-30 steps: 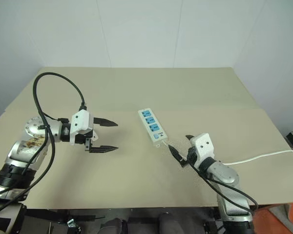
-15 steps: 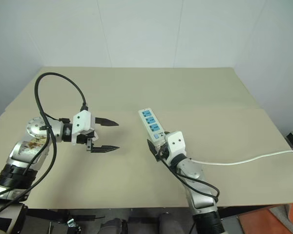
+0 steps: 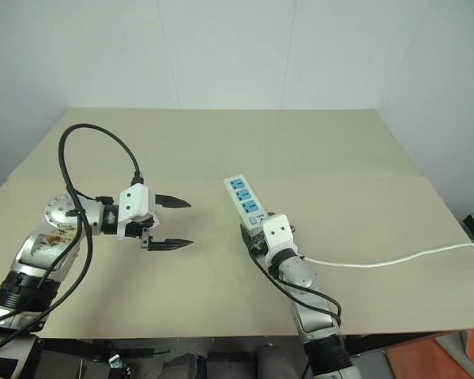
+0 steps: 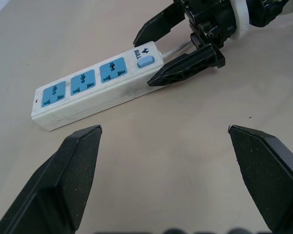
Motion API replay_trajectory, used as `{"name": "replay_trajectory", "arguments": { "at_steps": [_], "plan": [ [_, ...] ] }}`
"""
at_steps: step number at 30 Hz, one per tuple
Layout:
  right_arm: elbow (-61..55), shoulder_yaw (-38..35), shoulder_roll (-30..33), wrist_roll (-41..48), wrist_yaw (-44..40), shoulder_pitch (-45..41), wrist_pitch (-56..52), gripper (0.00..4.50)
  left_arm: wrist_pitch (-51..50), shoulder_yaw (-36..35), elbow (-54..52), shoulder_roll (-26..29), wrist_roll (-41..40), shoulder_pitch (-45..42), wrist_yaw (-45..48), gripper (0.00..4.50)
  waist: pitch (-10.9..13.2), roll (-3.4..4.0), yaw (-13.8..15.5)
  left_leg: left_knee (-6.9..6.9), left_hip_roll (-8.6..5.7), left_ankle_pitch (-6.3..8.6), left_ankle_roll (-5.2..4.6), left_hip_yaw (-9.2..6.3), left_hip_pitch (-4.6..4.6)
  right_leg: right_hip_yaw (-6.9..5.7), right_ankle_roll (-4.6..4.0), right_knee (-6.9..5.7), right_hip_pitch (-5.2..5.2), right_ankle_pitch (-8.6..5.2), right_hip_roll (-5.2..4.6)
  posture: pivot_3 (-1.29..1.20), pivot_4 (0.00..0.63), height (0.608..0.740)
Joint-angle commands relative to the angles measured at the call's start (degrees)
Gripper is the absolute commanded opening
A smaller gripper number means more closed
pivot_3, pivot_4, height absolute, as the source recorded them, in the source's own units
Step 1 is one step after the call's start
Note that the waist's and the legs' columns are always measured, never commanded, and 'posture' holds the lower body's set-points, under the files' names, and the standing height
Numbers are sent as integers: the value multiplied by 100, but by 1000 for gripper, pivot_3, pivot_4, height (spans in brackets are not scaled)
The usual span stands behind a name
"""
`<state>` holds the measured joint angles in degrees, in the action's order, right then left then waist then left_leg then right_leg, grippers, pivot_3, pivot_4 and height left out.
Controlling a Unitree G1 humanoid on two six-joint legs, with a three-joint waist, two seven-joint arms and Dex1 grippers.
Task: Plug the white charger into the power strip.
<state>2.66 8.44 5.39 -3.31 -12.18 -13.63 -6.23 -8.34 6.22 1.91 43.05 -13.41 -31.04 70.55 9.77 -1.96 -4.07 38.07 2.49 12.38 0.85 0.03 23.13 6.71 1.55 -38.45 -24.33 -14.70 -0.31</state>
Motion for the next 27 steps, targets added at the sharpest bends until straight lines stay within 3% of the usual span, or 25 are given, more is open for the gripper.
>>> {"name": "replay_trajectory", "arguments": {
  "at_steps": [1,15,20,27],
  "plan": [
    [-40,-70,-56,88,12,-101,127,4474,53,-74,-130,26,1,-19,-49,4500,0,0,3,0,0,0,0,0,0,-1,0,0,0,0,0,0,150,740],
    [46,-132,-144,220,-33,-84,-15,4474,73,-88,-136,11,3,24,-106,4500,0,0,4,0,0,0,0,-1,1,-1,0,0,0,0,0,0,150,740],
    [157,-142,-80,295,-140,-111,17,3394,91,-95,-144,33,-10,67,-98,4500,0,0,2,0,0,0,0,0,-1,-1,0,0,1,0,0,0,150,740],
    [340,-150,80,281,-315,-100,162,3396,225,-59,-18,99,11,18,55,4500,0,0,3,0,0,0,0,0,-5,0,0,0,5,0,0,0,150,740]
  ]
}}
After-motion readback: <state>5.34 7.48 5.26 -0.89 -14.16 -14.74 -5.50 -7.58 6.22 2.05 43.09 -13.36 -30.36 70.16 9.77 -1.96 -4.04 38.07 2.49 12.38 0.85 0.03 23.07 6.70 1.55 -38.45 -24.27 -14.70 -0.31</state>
